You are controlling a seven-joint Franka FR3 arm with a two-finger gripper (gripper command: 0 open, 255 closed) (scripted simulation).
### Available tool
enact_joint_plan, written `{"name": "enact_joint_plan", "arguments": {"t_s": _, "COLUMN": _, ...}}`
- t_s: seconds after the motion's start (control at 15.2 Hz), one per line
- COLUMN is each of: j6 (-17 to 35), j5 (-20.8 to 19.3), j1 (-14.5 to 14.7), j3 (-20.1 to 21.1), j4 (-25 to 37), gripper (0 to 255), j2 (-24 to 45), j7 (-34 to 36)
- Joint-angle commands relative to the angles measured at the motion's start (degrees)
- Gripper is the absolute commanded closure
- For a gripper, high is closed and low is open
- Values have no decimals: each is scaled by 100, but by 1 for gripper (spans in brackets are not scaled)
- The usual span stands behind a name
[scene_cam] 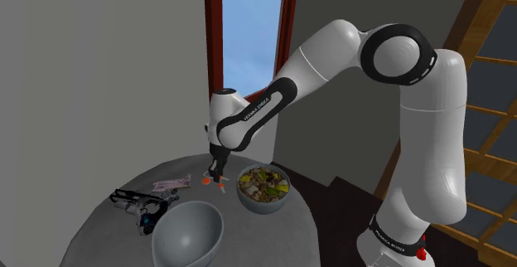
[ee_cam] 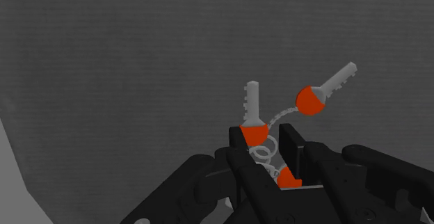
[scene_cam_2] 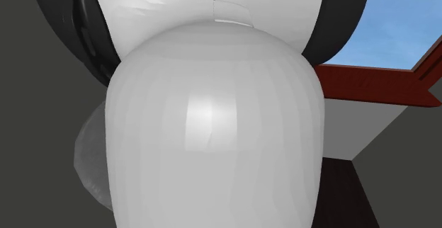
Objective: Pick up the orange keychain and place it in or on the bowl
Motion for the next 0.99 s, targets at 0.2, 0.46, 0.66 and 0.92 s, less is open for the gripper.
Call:
{"name": "enact_joint_plan", "arguments": {"t_s": 0.2, "j6": -334, "j5": 43, "j1": -7, "j3": 31, "j4": 61, "gripper": 255, "j2": -241, "j7": -11}}
{"name": "enact_joint_plan", "arguments": {"t_s": 0.46, "j6": -602, "j5": 75, "j1": -20, "j3": 45, "j4": 121, "gripper": 255, "j2": -449, "j7": -23}}
{"name": "enact_joint_plan", "arguments": {"t_s": 0.66, "j6": -806, "j5": 98, "j1": -28, "j3": 53, "j4": 179, "gripper": 255, "j2": -596, "j7": -31}}
{"name": "enact_joint_plan", "arguments": {"t_s": 0.92, "j6": -1082, "j5": 125, "j1": -37, "j3": 61, "j4": 274, "gripper": 255, "j2": -778, "j7": -39}}
